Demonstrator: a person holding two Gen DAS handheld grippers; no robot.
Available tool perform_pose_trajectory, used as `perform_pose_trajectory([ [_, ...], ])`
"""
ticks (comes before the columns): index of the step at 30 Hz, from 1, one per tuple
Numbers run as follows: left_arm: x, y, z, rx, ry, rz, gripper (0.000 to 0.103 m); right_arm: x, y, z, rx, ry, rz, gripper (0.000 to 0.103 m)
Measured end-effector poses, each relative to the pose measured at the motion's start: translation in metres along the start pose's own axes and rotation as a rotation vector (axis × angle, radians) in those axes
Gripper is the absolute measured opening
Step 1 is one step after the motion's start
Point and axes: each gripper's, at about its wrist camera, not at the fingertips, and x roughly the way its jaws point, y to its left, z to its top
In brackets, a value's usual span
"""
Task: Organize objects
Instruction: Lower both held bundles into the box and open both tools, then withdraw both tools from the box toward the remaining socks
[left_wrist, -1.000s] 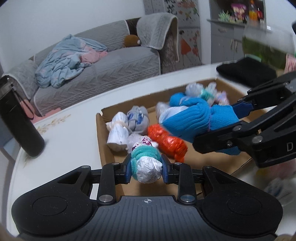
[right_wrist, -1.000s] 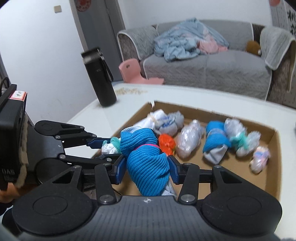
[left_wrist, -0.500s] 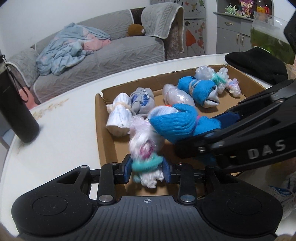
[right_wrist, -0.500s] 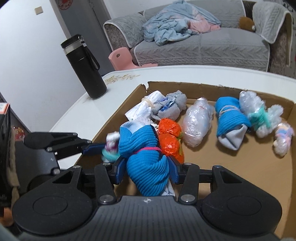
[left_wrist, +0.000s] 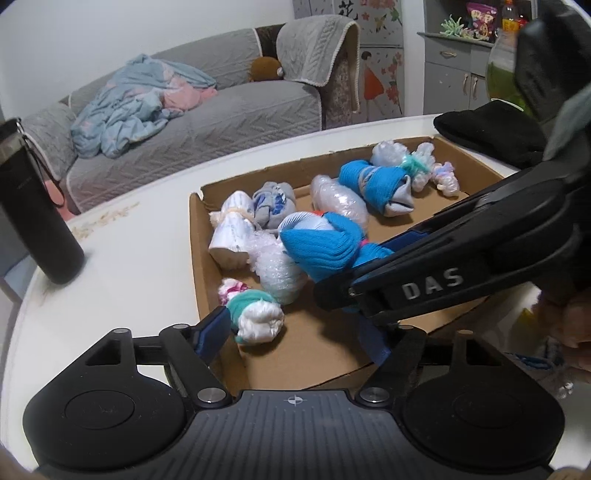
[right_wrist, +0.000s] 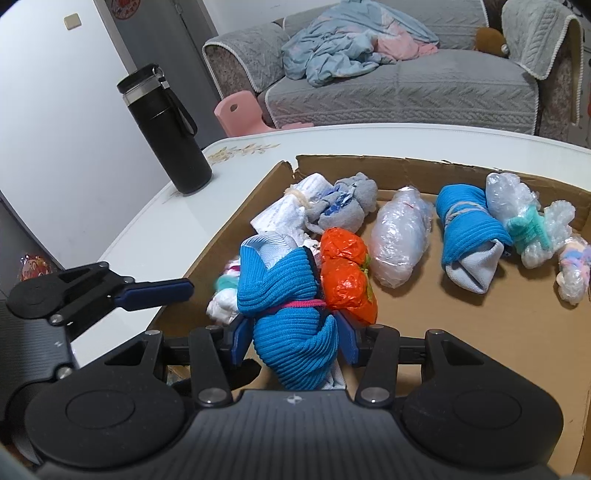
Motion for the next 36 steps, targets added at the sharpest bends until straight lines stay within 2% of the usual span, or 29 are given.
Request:
perform_pose_trajectory([
  [11,-0.014,0.01,-0.001,-0.037,0.001,0.006,0.085,0.0,0.013,0.004,-0.046,0.006,0.004,0.054],
  [31,-0.047,0.015,-0.009,-0.098,-0.013,0.0,0.085,-0.029,0.032,0.0,-0.145,-0.035,-0.045,0.055],
  [36,-0.061,0.015,-0.016,-0.102,-0.019,0.006,0.086,-0.047,0.035,-0.006,-0.175,-0.063,-0.046,0.058],
])
